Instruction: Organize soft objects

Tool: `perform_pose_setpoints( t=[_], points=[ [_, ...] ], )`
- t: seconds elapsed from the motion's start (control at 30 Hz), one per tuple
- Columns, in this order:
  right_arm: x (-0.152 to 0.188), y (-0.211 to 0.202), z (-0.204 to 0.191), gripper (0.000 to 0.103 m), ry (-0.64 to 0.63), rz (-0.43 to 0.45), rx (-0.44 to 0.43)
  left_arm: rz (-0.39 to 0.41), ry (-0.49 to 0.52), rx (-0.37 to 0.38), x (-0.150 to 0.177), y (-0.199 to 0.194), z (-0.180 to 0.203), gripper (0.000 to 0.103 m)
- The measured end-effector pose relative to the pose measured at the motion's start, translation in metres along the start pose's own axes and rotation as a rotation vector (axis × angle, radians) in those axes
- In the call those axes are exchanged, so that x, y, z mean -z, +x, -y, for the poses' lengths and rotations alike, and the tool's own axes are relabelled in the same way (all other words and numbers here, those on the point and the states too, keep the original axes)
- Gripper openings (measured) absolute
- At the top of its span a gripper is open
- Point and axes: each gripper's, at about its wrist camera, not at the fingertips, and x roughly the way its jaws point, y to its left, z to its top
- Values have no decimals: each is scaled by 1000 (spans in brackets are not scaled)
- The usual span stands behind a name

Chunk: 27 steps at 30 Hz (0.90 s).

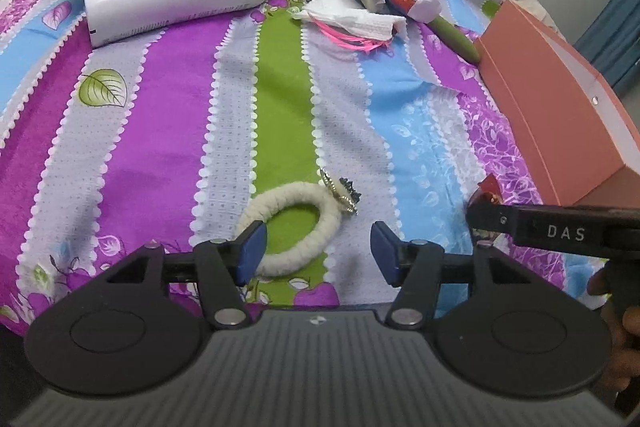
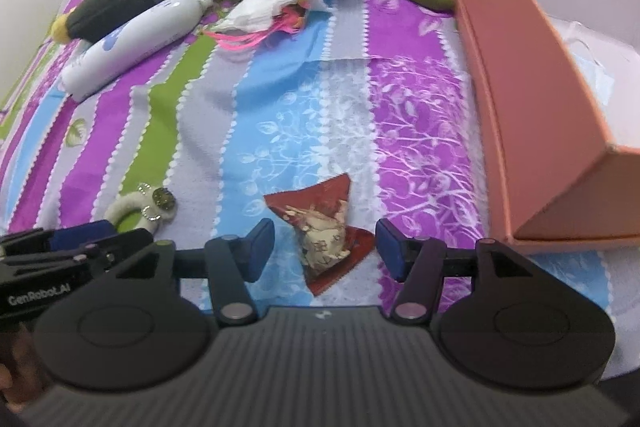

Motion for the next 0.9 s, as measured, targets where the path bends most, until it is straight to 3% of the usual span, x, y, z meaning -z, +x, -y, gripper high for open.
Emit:
perform_pose_setpoints(
  t=[0.1, 0.23, 0.63, 0.9],
  points=[
    [1, 8, -5, 56, -46, -5, 11, 3, 24, -13, 2, 0, 2, 63],
    [1, 10, -6, 36, -76, -9, 41, 17, 57, -33, 4, -3, 6, 69],
    [5, -6, 7, 34, -44, 9, 50, 82, 173, -105, 5, -18, 11, 69],
    [13, 5, 9, 34, -51, -10, 57, -11, 294, -137, 9, 10, 6, 70]
  ],
)
